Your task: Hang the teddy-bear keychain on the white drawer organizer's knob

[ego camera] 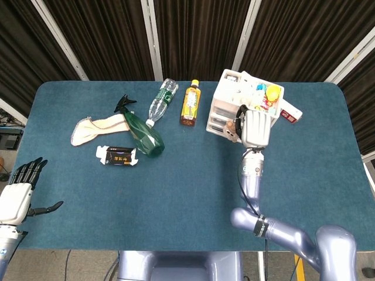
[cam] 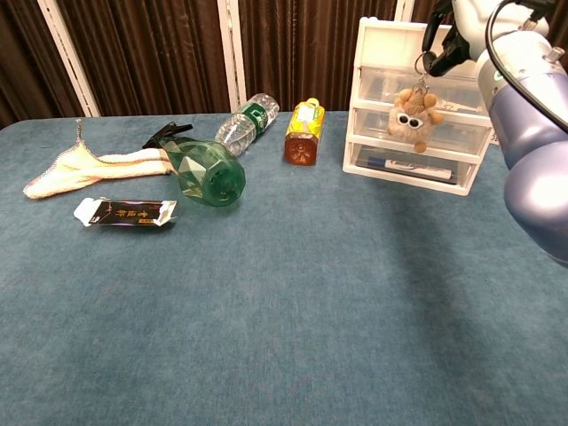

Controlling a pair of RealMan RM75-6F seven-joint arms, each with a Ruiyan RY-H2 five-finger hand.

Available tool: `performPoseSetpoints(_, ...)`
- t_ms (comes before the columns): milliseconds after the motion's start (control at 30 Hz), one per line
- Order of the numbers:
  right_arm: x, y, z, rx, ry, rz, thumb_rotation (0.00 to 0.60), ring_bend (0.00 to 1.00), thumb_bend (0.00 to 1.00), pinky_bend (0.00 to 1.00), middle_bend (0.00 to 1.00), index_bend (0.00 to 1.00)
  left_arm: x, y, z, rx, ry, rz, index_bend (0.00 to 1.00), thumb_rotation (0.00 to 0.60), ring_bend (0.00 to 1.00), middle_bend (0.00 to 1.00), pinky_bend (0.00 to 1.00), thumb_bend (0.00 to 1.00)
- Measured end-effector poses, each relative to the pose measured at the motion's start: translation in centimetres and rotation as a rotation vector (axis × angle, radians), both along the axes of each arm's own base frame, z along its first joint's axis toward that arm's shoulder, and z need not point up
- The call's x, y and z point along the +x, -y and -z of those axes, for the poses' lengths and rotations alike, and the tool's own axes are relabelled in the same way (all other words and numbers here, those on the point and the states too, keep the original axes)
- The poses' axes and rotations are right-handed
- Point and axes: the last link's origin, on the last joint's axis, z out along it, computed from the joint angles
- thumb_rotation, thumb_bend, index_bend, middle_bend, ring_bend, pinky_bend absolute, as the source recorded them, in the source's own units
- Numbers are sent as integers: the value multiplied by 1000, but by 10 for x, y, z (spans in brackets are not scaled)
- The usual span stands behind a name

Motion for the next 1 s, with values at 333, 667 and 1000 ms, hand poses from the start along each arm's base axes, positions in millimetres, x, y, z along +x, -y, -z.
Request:
performPoseSetpoints(333,3,-3,-7,-48,17,-35,600,1000,514,934,1000,673,1,1,-1,0,7,6,0,482,0,0,0,67)
performPoseSetpoints(667,-1,-4,1,-21,-72,-132,600,1000,514,934,1000,672,0,1,-1,-5,10,4,0,483,0,0,0,67)
performPoseSetpoints(1000,-13,-5,11,13,-225,-220,600,1000,514,934,1000,673,0,1,0,-5,10,1,0,485,0,0,0,67)
